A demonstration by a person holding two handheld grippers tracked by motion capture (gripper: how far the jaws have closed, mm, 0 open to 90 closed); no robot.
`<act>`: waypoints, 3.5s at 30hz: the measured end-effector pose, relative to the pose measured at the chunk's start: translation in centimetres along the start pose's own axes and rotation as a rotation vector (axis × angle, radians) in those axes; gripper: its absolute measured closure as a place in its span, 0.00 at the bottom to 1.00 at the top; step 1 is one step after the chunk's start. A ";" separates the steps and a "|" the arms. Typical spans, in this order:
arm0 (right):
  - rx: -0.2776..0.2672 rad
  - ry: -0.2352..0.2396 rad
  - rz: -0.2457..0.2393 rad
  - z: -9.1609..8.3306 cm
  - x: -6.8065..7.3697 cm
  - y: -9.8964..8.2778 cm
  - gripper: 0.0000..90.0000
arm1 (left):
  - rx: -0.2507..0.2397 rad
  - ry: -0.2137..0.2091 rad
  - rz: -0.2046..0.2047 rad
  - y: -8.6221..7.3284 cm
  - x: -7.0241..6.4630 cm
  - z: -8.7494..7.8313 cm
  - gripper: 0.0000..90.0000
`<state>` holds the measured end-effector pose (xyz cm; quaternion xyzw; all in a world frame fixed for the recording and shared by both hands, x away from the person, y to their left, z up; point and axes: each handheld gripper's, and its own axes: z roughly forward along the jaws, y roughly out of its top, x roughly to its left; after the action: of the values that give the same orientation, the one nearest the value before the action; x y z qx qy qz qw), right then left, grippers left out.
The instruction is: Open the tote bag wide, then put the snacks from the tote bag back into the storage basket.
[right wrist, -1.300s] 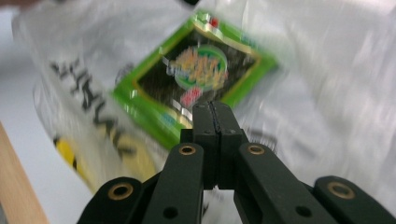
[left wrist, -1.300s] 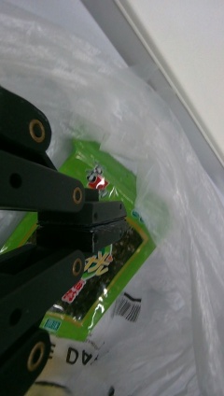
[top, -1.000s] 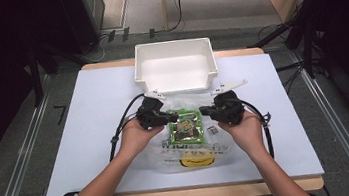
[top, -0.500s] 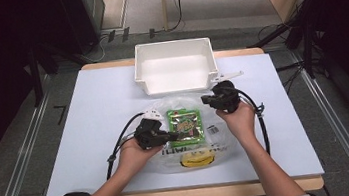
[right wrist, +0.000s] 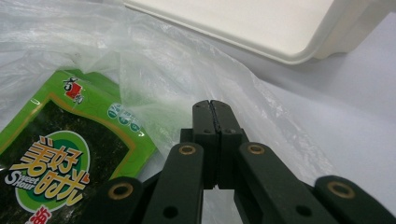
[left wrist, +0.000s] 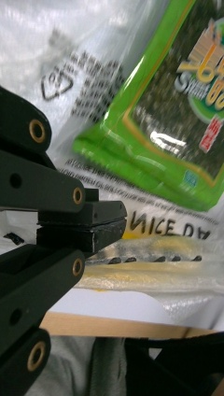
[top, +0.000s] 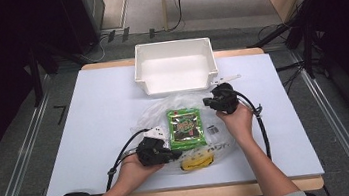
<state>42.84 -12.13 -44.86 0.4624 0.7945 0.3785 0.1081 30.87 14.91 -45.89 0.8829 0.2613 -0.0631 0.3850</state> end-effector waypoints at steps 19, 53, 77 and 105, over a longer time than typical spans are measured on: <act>0.032 -0.037 -0.006 2.6 -0.6 -0.9 1.00 | 0.045 -0.032 -0.038 -0.6 0.6 0.4 0.99; -0.022 0.032 -0.046 -0.9 0.7 0.2 0.87 | -0.041 -0.017 -0.044 2.1 0.7 -3.3 0.71; -0.019 0.104 -0.060 -4.6 1.9 -1.2 0.63 | -0.102 0.056 -0.123 6.1 3.0 -4.8 0.39; -0.016 0.133 -0.091 -5.3 3.6 -2.4 0.58 | -0.105 0.185 -0.115 4.7 4.7 -4.0 0.60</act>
<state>36.51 -12.55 -42.26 0.3987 0.8171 0.4093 0.0761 36.91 17.00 -41.54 0.8472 0.3488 0.0105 0.4007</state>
